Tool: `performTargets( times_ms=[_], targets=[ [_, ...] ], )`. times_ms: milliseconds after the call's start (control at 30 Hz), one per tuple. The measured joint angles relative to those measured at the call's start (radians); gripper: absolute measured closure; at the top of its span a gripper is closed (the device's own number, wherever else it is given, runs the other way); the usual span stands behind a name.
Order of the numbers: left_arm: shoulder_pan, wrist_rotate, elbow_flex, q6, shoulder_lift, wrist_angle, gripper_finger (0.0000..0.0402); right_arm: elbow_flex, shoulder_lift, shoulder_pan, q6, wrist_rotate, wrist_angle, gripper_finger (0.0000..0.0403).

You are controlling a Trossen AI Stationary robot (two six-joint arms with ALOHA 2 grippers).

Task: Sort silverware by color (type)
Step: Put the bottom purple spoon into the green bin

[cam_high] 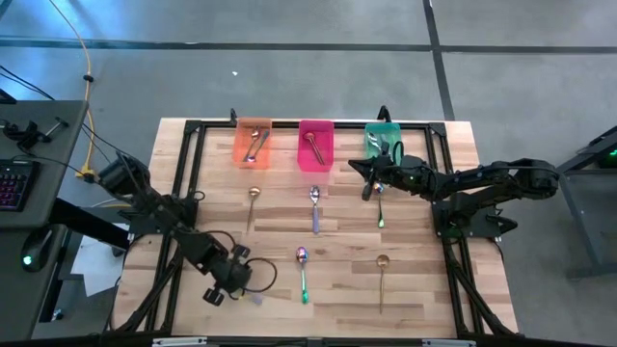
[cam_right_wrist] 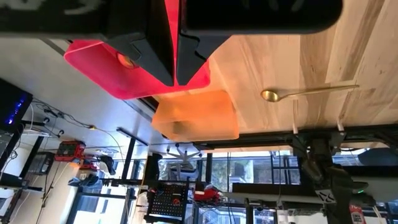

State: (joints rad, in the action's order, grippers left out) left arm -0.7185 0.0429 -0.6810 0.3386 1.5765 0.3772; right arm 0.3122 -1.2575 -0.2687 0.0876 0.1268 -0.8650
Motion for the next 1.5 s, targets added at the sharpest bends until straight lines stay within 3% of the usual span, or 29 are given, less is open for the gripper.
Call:
performTargets(
  times_ms=[133, 467, 667, 933, 1200, 1333, 1500],
  targets=[
    [0.061, -0.004, 0.005, 0.001, -0.022, 0.040, 0.0392, 0.000, 0.000, 0.000, 0.003, 0.000, 0.000, 0.0402],
    [0.300, -0.093, 0.101, 0.027, -0.140, -0.087, 0.0397, 0.000, 0.000, 0.000, 0.001, 0.000, 0.000, 0.0402],
    [0.475, -0.047, 0.196, 0.054, -0.218, -0.374, 0.0401, 0.000, 0.000, 0.000, -0.025, -0.036, 0.012, 0.0402],
    [0.706, 0.013, 0.324, 0.045, -0.230, -0.890, 0.0401, 0.000, 0.000, 0.001, -0.178, -0.059, 0.012, 0.0399],
    [0.911, 0.065, 0.353, 0.007, -0.194, -1.273, 0.0401, 0.033, -0.056, 0.047, -0.334, -0.076, -0.018, 0.0320],
    [0.969, 0.140, 0.335, -0.025, -0.148, -1.368, 0.0401, 0.131, -0.143, 0.068, -0.373, -0.079, -0.022, 0.0276],
    [1.023, 0.242, 0.273, -0.080, -0.065, -1.370, 0.0401, 0.288, -0.279, 0.068, -0.426, -0.093, -0.022, 0.0243]
  ],
)
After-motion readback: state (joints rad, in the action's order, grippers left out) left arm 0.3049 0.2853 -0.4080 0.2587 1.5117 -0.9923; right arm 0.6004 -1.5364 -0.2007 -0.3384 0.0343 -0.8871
